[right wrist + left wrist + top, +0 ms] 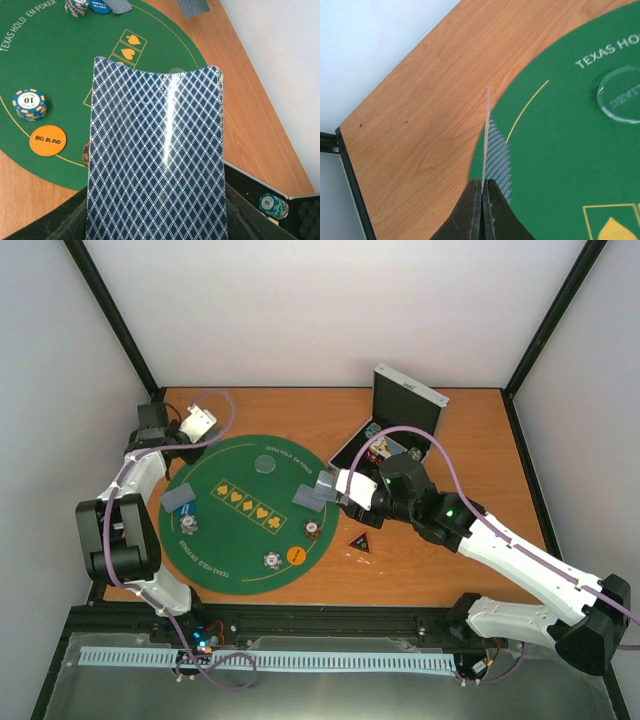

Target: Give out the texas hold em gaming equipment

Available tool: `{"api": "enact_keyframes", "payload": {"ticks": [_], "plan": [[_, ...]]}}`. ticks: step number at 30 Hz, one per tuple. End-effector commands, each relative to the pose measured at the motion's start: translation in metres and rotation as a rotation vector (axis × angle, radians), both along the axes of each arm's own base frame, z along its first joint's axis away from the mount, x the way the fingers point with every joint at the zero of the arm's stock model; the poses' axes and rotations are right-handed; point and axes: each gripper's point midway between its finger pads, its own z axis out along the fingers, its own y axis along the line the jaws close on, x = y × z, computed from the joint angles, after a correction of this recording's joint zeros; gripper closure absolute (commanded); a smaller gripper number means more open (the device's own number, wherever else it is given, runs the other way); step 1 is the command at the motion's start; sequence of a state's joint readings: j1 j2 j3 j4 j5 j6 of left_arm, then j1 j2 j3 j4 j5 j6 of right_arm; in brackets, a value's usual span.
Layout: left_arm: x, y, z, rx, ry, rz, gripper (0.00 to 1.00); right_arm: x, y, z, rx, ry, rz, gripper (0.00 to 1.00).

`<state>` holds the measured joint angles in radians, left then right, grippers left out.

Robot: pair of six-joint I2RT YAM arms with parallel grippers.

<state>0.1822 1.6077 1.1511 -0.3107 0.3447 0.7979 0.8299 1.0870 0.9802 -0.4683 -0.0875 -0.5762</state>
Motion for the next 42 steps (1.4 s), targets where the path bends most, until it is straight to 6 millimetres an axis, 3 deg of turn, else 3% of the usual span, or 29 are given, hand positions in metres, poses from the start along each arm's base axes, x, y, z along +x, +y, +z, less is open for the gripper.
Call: {"api": "enact_keyframes", "payload": {"ticks": [1,4,7,11,20,23,29,42], "plan": [[-0.011,-0.014,-0.021,0.177,-0.072,-0.162,1.0,0.002,0.005,0.009,0.031,-0.014,0.01,0.48],[-0.033,-0.032,-0.052,0.347,-0.127,-0.324,0.99,0.003,0.007,0.01,0.039,-0.009,0.011,0.48],[-0.047,-0.033,-0.078,0.423,-0.099,-0.382,0.99,0.002,0.007,0.011,0.041,-0.004,0.012,0.48],[-0.06,-0.029,-0.094,0.5,-0.088,-0.42,0.99,0.001,0.005,0.011,0.038,-0.003,0.009,0.48],[-0.126,-0.031,-0.142,0.527,0.151,-0.609,0.99,0.001,0.008,0.011,0.038,0.006,0.017,0.48],[-0.124,-0.023,-0.143,0.566,0.159,-0.65,0.99,0.002,0.008,0.01,0.038,0.008,0.014,0.48],[-0.095,-0.011,-0.135,0.63,0.109,-0.67,0.99,0.0,0.006,0.006,0.036,0.009,0.012,0.48],[-0.078,0.002,-0.146,0.854,0.052,-0.818,0.99,0.004,0.01,0.001,0.025,0.017,0.01,0.48]]}}
